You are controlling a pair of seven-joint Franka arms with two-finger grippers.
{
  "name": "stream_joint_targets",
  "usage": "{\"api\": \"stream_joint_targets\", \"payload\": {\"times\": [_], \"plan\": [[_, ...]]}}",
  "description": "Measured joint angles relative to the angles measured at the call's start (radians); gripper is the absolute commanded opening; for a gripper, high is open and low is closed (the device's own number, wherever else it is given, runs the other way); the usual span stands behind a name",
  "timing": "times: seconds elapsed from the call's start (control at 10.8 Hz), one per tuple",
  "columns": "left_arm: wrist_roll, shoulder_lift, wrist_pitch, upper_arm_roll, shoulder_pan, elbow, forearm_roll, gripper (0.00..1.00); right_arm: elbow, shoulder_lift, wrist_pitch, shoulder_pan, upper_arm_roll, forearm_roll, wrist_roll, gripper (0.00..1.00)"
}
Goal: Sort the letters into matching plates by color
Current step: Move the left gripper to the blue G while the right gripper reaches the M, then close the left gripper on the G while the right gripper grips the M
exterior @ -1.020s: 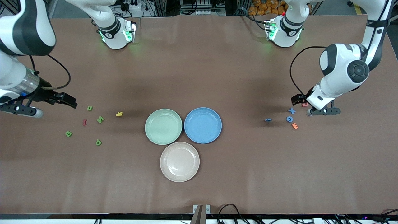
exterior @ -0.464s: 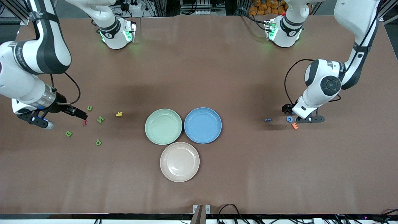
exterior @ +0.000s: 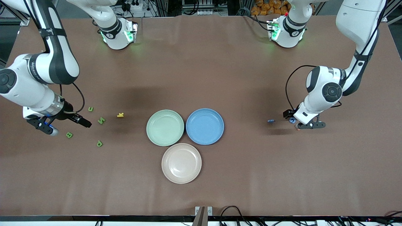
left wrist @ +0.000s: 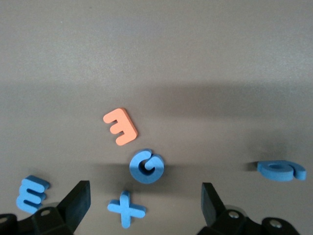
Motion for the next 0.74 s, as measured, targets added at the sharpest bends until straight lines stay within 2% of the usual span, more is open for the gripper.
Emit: {"api": "stream_joint_targets", "payload": {"times": [0.74], "plan": [[-0.001, 0.053, 0.078, 0.001, 0.002, 0.003, 0.000, 1.00, -0.031, 0.140, 0.152, -0.016, -0.008, 0.003, 0.050, 1.00]]}}
